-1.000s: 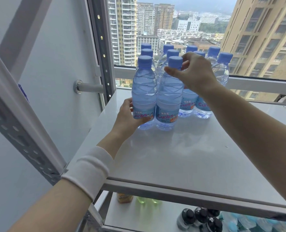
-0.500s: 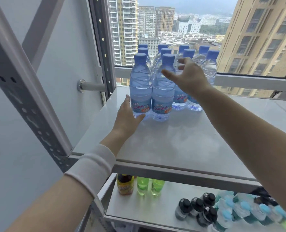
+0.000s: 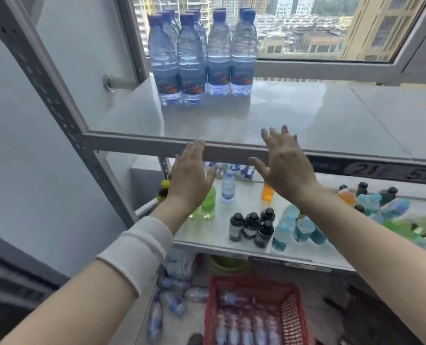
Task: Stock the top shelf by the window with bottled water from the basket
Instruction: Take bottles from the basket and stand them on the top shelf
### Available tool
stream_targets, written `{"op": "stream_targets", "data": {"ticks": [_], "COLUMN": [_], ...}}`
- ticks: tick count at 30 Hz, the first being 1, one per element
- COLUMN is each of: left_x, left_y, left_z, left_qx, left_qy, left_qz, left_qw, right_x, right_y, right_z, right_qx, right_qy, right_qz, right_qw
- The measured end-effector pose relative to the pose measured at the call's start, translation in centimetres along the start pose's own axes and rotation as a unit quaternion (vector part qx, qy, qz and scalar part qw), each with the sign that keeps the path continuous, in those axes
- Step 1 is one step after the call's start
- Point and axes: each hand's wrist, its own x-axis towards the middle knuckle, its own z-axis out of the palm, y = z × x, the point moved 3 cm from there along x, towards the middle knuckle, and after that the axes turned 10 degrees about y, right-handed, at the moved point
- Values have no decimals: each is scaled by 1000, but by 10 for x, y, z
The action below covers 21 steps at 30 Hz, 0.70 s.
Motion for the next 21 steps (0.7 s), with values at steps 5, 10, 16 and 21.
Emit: {"op": "stream_targets", "data": {"ticks": [5,10,16,21], "left_x": [-71,-142,-229,-282], "left_y": [29,35,9,-10], "left_z": [18,35,65,98], "left_qx": [24,32,14,55], "left_qy": [-56,-137,-212,-280], "left_qz": [33,31,9,-23], "left_qw": [998,990,977,958], "right_x": [-87,-176,-291,-349], "right_y": [16,19,18,31], "right_z": [3,15,44,72], "right_qx": [-43,-34,-40,-48], "right_qy": [-35,-70,-178,-245], "right_qz": [-26,10,48,66], "right_qw": [998,997,982,966]}}
